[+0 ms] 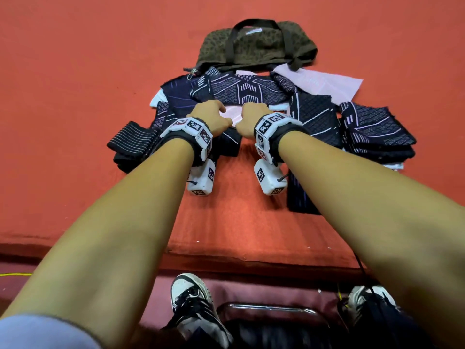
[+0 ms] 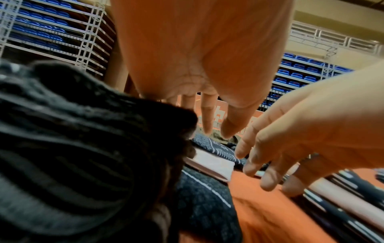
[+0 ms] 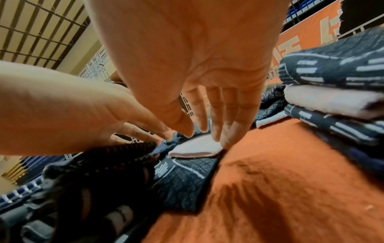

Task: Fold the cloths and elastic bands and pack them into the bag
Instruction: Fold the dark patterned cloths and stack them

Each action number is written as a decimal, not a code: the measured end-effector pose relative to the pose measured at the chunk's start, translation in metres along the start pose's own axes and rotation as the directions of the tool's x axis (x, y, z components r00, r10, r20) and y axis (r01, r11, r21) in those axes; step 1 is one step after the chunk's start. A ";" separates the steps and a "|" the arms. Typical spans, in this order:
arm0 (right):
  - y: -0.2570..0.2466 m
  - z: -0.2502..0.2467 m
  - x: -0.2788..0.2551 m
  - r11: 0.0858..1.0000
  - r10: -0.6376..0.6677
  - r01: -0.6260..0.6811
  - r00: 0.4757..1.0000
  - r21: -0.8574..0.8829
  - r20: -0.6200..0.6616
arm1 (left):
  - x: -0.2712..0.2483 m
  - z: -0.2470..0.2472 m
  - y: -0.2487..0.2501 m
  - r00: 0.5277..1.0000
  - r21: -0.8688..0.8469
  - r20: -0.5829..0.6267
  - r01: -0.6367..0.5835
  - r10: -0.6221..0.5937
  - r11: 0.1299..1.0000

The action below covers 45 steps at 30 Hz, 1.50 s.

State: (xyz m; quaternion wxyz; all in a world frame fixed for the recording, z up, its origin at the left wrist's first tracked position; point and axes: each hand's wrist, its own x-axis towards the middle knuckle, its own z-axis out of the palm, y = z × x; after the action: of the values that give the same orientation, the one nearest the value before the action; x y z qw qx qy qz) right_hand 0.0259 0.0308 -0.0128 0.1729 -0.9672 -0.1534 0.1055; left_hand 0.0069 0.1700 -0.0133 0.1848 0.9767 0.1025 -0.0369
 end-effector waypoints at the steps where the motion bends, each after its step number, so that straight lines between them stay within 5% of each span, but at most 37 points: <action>1: 0.000 0.000 0.004 1.000 -0.001 0.001 1.000 -0.003 -0.001 | 0.004 0.002 0.000 1.000 0.014 0.000 -0.005 0.005 1.000; 14: 0.007 0.013 0.048 0.997 0.069 -0.069 0.997 -0.020 -0.028 | 0.039 0.022 0.005 0.999 0.140 0.036 -0.013 0.008 0.990; 21: 0.012 0.017 0.051 0.993 0.095 -0.090 0.993 -0.078 0.067 | 0.048 0.022 0.001 0.994 0.233 0.106 -0.034 0.010 0.972; 31: 0.006 0.016 0.041 0.982 0.146 -0.140 0.989 -0.129 0.037 | 0.027 0.000 0.007 0.993 0.059 0.110 -0.050 0.043 0.997; 39: -0.005 0.013 0.033 0.977 0.211 -0.213 0.974 -0.011 -0.088 | 0.006 -0.013 0.008 0.993 0.003 0.111 -0.029 0.029 1.000; 45: -0.010 0.002 0.031 0.995 0.067 -0.062 0.996 -0.078 0.061 | -0.005 -0.018 -0.001 0.997 0.020 0.082 0.012 -0.013 1.000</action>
State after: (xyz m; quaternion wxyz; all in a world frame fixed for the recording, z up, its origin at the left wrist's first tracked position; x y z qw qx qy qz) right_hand 0.0511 0.0507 -0.0157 0.1276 -0.9736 -0.1315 0.1360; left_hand 0.0024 0.1760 0.0033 0.1790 0.9755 0.1005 -0.0790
